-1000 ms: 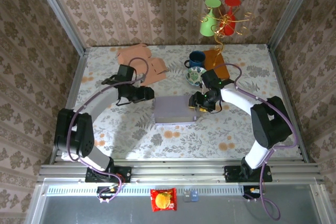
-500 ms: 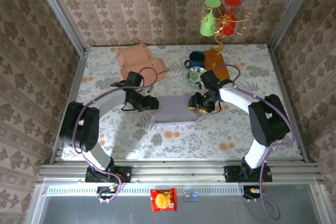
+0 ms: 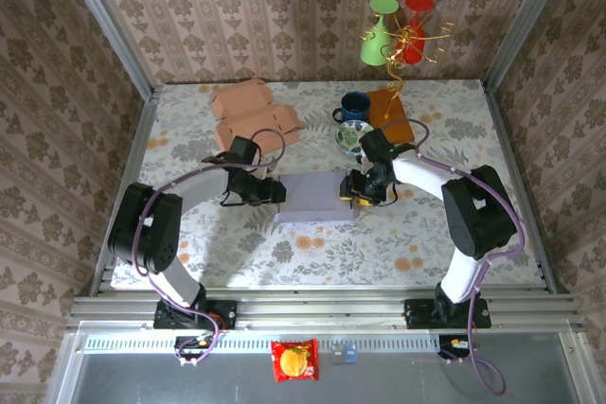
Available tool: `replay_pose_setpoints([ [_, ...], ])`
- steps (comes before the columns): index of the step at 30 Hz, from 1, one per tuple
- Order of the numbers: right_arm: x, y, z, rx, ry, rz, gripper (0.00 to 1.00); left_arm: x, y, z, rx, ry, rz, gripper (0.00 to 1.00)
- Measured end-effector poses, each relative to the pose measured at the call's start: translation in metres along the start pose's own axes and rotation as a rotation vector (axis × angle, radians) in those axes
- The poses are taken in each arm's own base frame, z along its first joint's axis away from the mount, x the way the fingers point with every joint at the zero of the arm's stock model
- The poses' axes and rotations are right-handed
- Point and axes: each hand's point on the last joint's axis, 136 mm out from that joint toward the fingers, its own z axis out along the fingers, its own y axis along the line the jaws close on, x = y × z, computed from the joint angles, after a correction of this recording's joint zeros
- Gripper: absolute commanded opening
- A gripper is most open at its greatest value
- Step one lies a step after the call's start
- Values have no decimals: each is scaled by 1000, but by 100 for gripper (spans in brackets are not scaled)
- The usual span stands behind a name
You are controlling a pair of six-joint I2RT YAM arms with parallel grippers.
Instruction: Fold the paper box
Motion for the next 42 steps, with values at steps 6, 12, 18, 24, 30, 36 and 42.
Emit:
replay_pose_setpoints([
  [6, 1, 2, 3, -14, 11, -22, 42, -1, -1, 2, 6, -12, -2, 29],
  [12, 2, 4, 5, -31, 24, -45, 32, -5, -3, 4, 12, -26, 0, 27],
  [18, -2, 5, 5, -33, 30, -60, 32, -6, -6, 7, 12, -33, 0, 24],
  [24, -4, 2, 3, -16, 42, -70, 30, -6, -9, 10, 14, -41, -2, 22],
  [30, -4, 0, 3, -4, 52, -79, 24, -7, -10, 12, 19, -48, -14, 18],
  [36, -5, -1, 3, 5, 57, -84, 25, -7, -10, 13, 23, -51, -15, 23],
  [42, -5, -1, 3, 10, 62, -85, 27, -6, -10, 15, 21, -56, -11, 25],
])
